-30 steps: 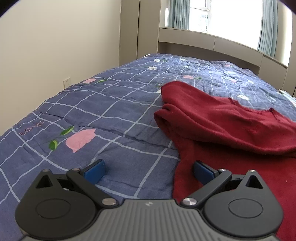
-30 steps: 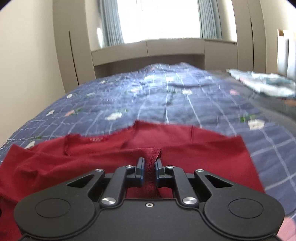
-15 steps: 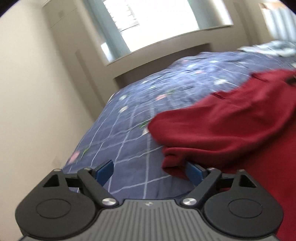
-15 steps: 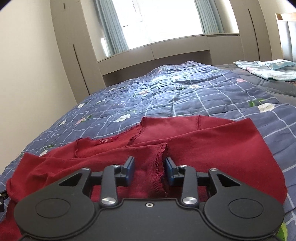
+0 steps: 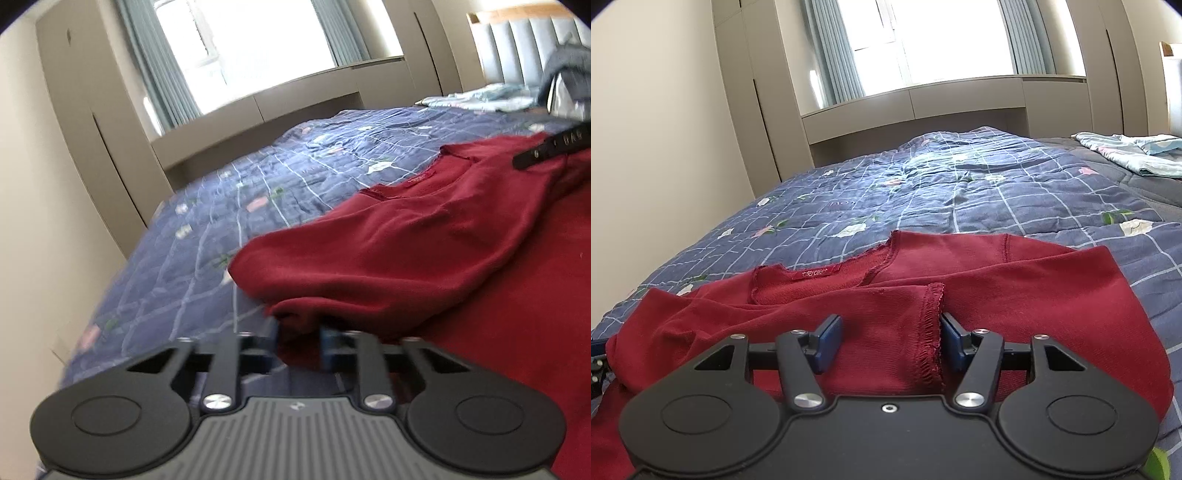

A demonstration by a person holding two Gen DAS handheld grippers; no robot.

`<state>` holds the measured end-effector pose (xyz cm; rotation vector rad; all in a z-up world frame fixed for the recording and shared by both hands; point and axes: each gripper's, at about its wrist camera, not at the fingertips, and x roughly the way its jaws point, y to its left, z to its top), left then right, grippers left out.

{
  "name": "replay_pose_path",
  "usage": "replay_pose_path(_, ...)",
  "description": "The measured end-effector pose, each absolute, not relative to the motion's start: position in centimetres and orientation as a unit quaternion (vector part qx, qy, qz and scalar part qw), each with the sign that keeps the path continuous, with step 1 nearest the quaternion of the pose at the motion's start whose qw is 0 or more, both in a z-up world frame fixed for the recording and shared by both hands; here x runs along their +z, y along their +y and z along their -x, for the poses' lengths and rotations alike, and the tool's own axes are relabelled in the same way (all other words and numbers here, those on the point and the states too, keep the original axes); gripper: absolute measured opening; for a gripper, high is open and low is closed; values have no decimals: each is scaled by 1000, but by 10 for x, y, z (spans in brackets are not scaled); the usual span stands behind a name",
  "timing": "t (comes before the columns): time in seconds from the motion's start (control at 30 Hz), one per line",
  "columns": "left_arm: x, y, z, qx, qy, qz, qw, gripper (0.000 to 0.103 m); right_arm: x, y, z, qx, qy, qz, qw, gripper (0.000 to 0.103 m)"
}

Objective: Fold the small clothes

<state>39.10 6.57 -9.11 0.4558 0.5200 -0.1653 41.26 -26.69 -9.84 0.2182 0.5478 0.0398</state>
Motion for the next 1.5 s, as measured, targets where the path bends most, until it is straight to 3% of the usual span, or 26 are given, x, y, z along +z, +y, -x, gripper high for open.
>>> replay_pose_path(0.2, -82, 81, -385, -39, 250, -168, 953, 4, -98, -267, -412, 20, 270, -108, 957, 60)
replay_pose_path(0.4, -84, 103, -384, -11, 306, -67, 950, 3, -99, -267, -413, 19, 270, -107, 957, 60)
replay_pose_path(0.57, -89, 114, -386, -5, 338, -29, 941, 4, -99, -267, -413, 19, 270, -107, 957, 60)
replay_pose_path(0.67, -89, 127, -382, -12, 353, 14, 936, 10, -99, -267, -413, 20, 270, -108, 957, 60)
replay_pose_path(0.7, -89, 131, -378, -10, 351, 21, 936, 16, -99, -266, -412, 20, 269, -108, 957, 60)
replay_pose_path(0.73, -87, 132, -372, -1, 350, 19, 937, 35, -99, -267, -413, 20, 270, -108, 957, 60)
replay_pose_path(0.77, -86, 131, -368, 9, 348, 11, 938, 46, -99, -266, -413, 20, 270, -107, 957, 61)
replay_pose_path(0.8, -84, 129, -363, 22, 344, 1, 939, 67, -99, -266, -413, 21, 270, -107, 957, 62)
replay_pose_path(0.83, -83, 128, -358, 40, 339, -8, 940, 76, -98, -266, -413, 22, 270, -106, 957, 64)
replay_pose_path(0.9, -79, 127, -352, 52, 333, -11, 942, 77, -98, -265, -412, 26, 269, -102, 957, 68)
replay_pose_path(1.03, -66, 131, -359, 63, 307, 26, 949, 93, -97, -260, -412, 28, 269, -91, 958, 78)
replay_pose_path(1.27, -62, 107, -435, 85, 288, 15, 954, 96, -98, -255, -413, 21, 271, -74, 960, 102)
replay_pose_path(1.5, -95, 109, -487, 139, 327, -2, 935, 97, -98, -251, -412, -28, 268, -50, 962, 102)
